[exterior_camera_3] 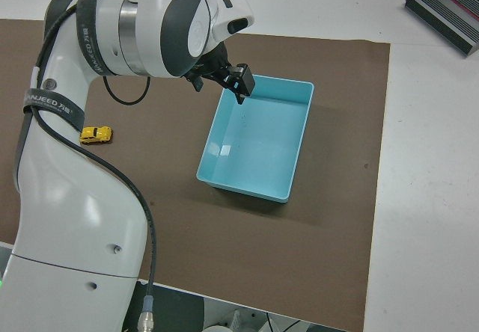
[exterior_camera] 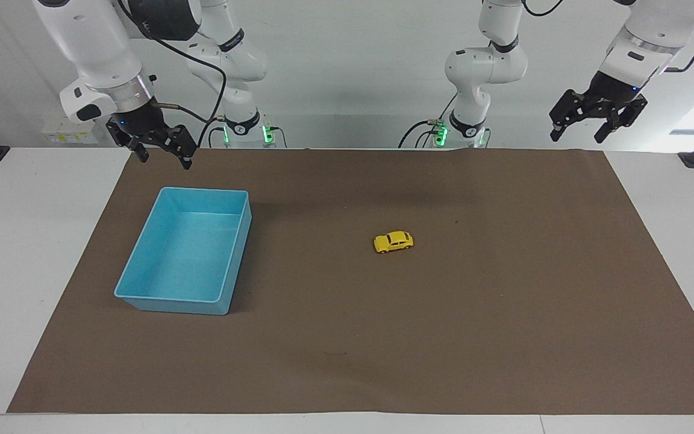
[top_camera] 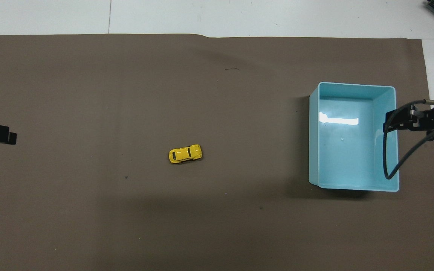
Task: Wind up and store yellow beetle car
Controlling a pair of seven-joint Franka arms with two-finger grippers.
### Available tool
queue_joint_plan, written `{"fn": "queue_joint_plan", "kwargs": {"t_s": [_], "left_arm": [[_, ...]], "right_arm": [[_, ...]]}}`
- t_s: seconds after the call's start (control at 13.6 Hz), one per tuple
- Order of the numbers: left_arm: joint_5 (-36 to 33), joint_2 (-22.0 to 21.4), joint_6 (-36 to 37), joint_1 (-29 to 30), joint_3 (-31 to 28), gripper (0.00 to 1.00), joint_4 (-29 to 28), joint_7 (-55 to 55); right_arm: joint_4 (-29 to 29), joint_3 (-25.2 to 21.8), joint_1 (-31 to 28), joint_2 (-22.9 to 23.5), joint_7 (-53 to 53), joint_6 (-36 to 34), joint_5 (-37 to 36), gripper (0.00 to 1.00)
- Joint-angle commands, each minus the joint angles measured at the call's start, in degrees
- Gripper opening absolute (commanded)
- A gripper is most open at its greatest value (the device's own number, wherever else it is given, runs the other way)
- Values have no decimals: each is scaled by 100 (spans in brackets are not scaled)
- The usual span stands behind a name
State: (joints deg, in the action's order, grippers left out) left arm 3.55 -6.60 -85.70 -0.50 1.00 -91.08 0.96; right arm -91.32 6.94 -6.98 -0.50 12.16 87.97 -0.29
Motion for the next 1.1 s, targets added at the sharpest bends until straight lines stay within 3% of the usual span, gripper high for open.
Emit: {"fn": "queue_joint_plan", "kwargs": {"t_s": [0.0,0.51,1.03], "left_arm": [[-82,-60,-35,50,23,100,-32,36],[-82,-8,-105,50,15,100,-85,-17],[-82,159,-403,15,23,100,-436,-1087]], "right_arm": [[61,18,-58,24,49,28,117,100],[61,9,-58,24,41,28,117,100],[79,18,-67,33,-3,19,20,100]]}}
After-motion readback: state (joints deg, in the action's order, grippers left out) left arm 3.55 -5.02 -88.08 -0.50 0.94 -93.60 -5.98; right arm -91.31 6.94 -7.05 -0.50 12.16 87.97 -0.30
